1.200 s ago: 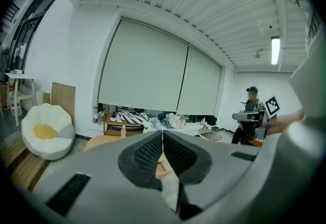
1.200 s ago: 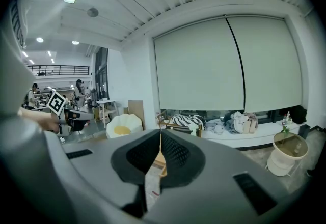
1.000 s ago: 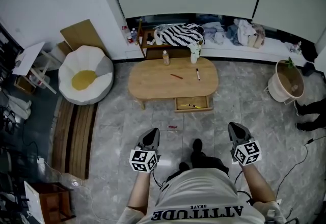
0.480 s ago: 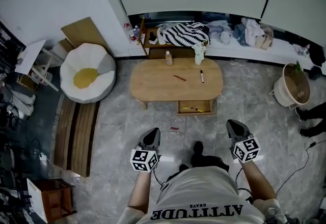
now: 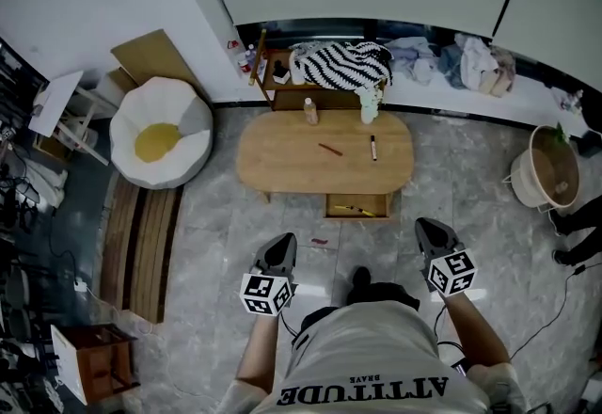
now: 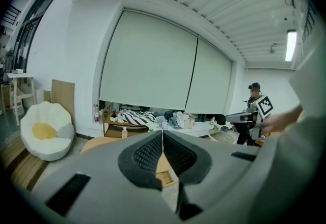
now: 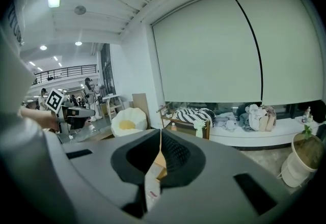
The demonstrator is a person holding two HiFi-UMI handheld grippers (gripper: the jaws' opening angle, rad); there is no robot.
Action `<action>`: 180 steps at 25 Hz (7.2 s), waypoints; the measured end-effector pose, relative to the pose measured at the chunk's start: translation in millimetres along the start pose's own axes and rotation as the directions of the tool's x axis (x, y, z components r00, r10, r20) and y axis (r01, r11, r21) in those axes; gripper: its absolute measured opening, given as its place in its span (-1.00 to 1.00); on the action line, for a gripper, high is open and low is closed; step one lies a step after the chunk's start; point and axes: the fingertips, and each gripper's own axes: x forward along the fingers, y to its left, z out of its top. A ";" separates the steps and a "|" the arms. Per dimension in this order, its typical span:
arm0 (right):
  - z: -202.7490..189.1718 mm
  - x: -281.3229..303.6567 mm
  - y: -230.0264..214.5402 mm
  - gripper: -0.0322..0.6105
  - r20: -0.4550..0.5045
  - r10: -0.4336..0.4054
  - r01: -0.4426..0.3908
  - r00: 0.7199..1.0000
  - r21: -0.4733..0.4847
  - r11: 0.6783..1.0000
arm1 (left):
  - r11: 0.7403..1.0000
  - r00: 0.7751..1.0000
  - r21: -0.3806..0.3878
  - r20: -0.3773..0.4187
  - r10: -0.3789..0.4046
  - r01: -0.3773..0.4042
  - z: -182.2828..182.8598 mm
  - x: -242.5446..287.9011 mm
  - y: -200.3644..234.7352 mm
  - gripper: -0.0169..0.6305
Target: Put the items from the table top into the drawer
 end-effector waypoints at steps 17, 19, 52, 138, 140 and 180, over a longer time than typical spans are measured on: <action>4.2 39.2 -74.4 -0.83 -0.029 0.023 -0.021 0.999 0.058 0.998 | 1.000 0.999 0.011 -0.046 0.014 -0.014 12.1 69.0 -14.8 -0.88; 4.3 43.9 -75.4 -0.83 -0.030 0.023 -0.021 0.999 0.061 0.998 | 1.000 0.999 0.008 -0.045 0.014 -0.014 14.1 73.9 -11.7 -0.88; -7.6 263.4 -47.6 -0.83 -0.209 -0.028 0.039 0.977 0.047 0.998 | 0.982 0.968 0.035 -0.183 -0.175 0.184 -4.6 232.5 167.9 -0.88; -416.1 596.8 -324.7 -0.64 -0.586 -0.142 0.237 0.798 0.089 0.967 | 0.982 0.940 -0.191 -0.332 -0.077 0.013 -337.6 485.4 198.6 -0.88; -414.2 593.5 -318.7 -0.65 -0.581 -0.120 0.215 0.805 0.097 0.972 | 0.981 0.940 -0.191 -0.333 -0.075 0.011 -338.2 482.3 199.3 -0.88; -462.3 487.9 -128.6 -0.65 -0.671 0.186 -0.250 0.717 0.002 0.968 | 0.988 0.925 -0.144 -0.365 -0.109 0.059 -376.4 411.7 210.1 -0.88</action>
